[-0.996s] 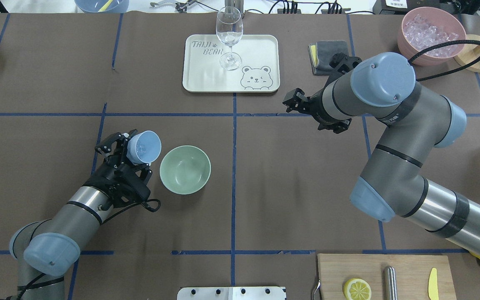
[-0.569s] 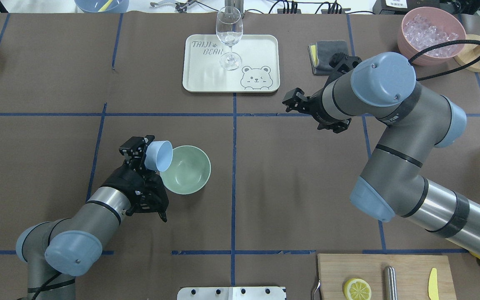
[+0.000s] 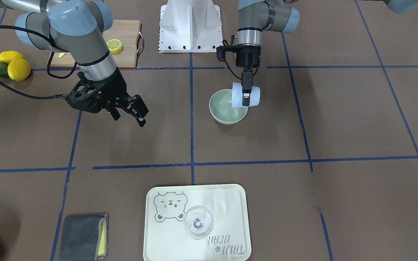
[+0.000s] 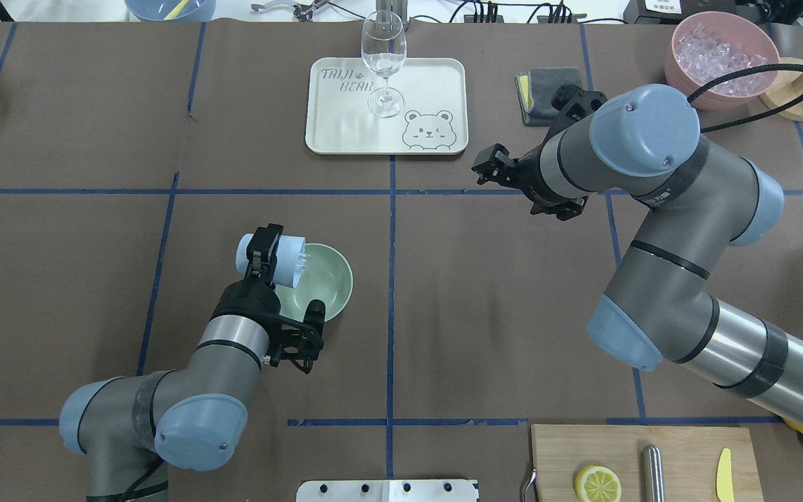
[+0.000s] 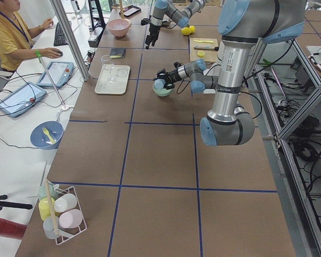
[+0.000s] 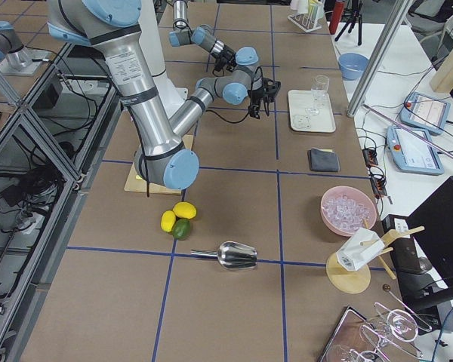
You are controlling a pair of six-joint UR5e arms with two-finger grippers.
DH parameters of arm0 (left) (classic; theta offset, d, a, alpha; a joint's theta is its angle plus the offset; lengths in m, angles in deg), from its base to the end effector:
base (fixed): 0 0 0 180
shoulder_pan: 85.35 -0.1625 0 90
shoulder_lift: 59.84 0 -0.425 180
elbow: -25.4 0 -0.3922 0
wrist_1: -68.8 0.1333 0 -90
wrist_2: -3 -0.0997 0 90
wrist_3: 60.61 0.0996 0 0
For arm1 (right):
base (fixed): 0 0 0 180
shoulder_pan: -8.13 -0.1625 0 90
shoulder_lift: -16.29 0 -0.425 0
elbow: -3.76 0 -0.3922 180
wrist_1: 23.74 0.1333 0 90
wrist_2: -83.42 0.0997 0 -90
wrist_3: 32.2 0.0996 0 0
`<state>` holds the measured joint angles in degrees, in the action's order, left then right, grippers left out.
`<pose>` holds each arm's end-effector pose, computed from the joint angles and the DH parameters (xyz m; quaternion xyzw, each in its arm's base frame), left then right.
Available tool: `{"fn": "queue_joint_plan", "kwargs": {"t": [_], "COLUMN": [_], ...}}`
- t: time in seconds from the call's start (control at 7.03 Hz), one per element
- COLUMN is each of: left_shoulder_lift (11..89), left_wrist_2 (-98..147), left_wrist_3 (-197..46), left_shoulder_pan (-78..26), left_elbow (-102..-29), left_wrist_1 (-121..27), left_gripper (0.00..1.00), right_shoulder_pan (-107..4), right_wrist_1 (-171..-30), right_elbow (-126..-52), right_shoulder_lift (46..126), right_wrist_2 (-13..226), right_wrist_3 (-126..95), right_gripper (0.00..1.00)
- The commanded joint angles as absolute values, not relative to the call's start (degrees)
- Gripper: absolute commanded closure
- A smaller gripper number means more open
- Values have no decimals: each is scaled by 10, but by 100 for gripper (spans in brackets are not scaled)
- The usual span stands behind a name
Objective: Pour ice into bowl
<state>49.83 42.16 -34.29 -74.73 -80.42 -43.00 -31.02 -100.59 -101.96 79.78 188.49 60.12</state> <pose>0.5206 -0.3118 0.2851 0.5556 -0.1437 0.5075 0.6427 -0.4098 -0.4721 0.2518 0.0354 -0.4738 0.2538 0.8425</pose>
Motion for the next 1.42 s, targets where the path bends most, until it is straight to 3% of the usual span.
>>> {"fn": "queue_joint_plan", "kwargs": {"t": [0.0, 1.0, 1.28], "left_shoulder_lift": [504, 504, 495], "left_wrist_2": [352, 282, 284], "left_wrist_3": [-342, -351, -502], "left_shoulder_pan": [-771, -783, -781], "left_elbow": [-802, -802, -804], "left_wrist_1": [-361, -299, -300], "left_gripper": [100, 100, 100], "right_shoulder_pan": [-311, -312, -312], "right_wrist_1": [-1006, -1006, -1006], "right_elbow": [-1033, -1041, -1042], "right_shoulder_lift": [805, 818, 818], "right_wrist_2": [1881, 1878, 1875], "right_wrist_3": [602, 602, 602], "right_gripper": [0, 0, 0]}}
